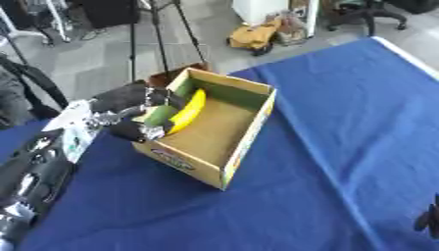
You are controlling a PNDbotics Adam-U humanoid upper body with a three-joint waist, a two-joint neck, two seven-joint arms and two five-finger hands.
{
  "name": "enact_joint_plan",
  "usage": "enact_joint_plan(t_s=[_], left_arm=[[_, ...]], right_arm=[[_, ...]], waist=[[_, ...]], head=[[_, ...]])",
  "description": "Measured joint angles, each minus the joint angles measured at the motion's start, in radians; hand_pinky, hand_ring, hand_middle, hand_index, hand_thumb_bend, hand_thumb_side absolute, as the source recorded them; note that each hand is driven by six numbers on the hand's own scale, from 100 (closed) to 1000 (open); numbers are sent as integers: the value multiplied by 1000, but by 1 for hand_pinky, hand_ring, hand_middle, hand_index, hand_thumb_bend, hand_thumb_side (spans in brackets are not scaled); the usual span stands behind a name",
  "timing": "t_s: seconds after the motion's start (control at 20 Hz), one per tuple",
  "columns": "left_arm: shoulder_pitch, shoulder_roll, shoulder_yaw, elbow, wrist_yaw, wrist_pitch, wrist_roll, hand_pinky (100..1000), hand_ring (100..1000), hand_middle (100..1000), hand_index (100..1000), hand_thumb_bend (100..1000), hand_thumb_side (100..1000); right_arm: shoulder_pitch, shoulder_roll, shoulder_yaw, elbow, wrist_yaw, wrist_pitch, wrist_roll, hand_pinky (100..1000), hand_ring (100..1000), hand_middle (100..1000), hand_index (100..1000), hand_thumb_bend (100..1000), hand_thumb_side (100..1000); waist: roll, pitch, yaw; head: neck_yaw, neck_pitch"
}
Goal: Pick up objects on the table and place them in the box.
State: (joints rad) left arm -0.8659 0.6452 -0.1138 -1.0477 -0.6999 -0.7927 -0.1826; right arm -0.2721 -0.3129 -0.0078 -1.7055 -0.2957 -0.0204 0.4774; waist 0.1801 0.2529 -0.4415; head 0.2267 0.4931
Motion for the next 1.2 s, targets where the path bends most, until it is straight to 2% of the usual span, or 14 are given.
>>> enact_joint_plan(t_s=[0.2, 0.4, 0.6, 0.75, 1.0, 1.05, 1.1, 1.2], left_arm=[[91, 45, 0, -182, 256, 50, -41, 687, 692, 702, 816, 100, 716], [244, 96, 21, -433, 531, 144, -105, 671, 667, 680, 804, 100, 717], [394, 114, 77, -644, 728, 246, -154, 651, 639, 657, 789, 100, 693], [480, 94, 115, -737, 826, 316, -192, 637, 626, 648, 784, 100, 689], [562, 2, 157, -801, 918, 410, -262, 622, 613, 634, 776, 100, 695], [571, -16, 162, -805, 928, 426, -274, 617, 607, 627, 772, 100, 640], [578, -35, 166, -808, 936, 442, -285, 615, 606, 625, 771, 100, 699], [592, -71, 173, -809, 946, 473, -302, 611, 600, 620, 767, 100, 701]], right_arm=[[19, -1, -6, 0, -6, 0, -7, 504, 366, 320, 492, 100, 805], [39, -5, -14, 0, -11, -2, -17, 504, 368, 321, 492, 100, 800], [55, -9, -17, 0, -14, -7, -23, 505, 373, 321, 492, 100, 793], [64, -9, -20, 0, -15, -12, -27, 505, 373, 321, 492, 100, 789], [80, -9, -21, -2, -16, -20, -30, 506, 374, 322, 493, 100, 786], [83, -9, -21, -2, -17, -22, -30, 506, 375, 323, 493, 100, 756], [86, -9, -21, -2, -17, -23, -30, 506, 375, 323, 493, 100, 785], [89, -8, -21, -2, -18, -24, -30, 506, 375, 324, 493, 100, 784]], waist=[[-21, -21, 71], [-45, -29, 144], [-75, -33, 205], [-101, -37, 250], [-131, -45, 299], [-137, -49, 304], [-142, -51, 309], [-152, -51, 315]], head=[[-16, 23], [-37, 48], [-59, 69], [-73, 86], [-96, 126], [-99, 135], [-102, 143], [-106, 160]])
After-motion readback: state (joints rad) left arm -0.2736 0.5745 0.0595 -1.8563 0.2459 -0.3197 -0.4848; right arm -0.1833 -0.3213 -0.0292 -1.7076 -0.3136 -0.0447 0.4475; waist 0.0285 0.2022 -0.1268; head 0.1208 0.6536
